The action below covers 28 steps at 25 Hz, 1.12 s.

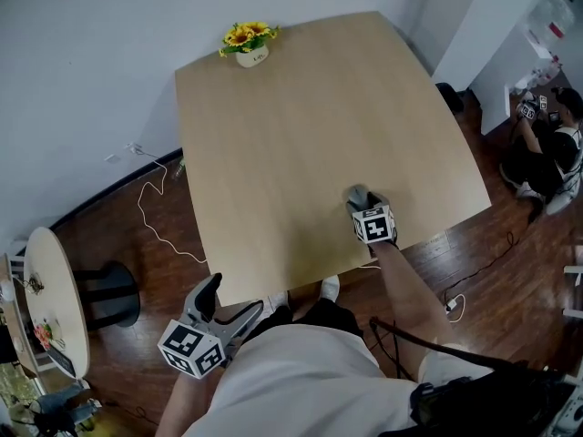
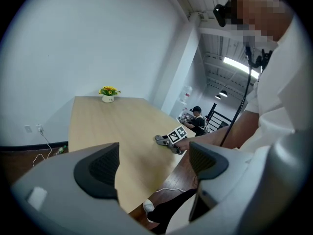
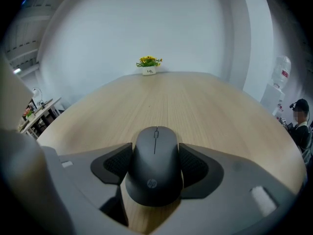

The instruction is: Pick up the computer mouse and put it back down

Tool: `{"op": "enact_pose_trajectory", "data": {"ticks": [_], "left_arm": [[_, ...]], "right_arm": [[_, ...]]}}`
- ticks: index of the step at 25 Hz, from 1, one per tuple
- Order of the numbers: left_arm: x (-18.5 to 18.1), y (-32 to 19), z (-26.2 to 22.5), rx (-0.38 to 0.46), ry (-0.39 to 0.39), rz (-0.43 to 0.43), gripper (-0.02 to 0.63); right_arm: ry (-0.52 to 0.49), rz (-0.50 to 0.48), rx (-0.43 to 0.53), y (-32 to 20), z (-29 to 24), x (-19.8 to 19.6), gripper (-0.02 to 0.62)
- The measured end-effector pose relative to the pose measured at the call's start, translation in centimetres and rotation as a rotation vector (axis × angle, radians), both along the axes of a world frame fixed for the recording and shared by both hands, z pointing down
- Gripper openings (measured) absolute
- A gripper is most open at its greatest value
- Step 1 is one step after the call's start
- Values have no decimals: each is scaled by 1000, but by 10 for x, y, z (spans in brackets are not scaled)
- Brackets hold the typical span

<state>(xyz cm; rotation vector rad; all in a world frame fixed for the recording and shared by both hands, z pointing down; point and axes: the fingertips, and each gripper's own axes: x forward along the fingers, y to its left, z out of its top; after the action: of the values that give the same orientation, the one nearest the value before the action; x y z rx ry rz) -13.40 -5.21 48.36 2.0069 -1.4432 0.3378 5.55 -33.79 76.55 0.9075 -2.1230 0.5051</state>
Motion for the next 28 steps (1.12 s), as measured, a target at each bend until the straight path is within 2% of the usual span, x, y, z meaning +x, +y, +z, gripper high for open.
{"op": "enact_pose_trajectory", "data": {"ticks": [2, 4, 9, 15, 21, 28], "left_arm": [[3, -3, 0, 8, 2, 21, 422], [5, -7, -1, 18, 6, 50, 422], [1, -17, -4, 43, 22, 107, 422], [15, -31, -8, 99, 61, 227, 422], [24, -39, -9, 131, 92, 338, 422], [33, -38, -10, 146, 118, 443, 422]], "right_arm": [[0, -1, -3, -1, 0, 1, 299], [-10, 7, 7, -1, -7, 1, 347], [-85, 12, 54, 18, -59, -7, 364], [-157, 15, 76, 82, -134, -5, 405], [-223, 58, 89, 152, -197, 11, 417], [-199, 165, 128, 195, -227, 34, 417]]}}
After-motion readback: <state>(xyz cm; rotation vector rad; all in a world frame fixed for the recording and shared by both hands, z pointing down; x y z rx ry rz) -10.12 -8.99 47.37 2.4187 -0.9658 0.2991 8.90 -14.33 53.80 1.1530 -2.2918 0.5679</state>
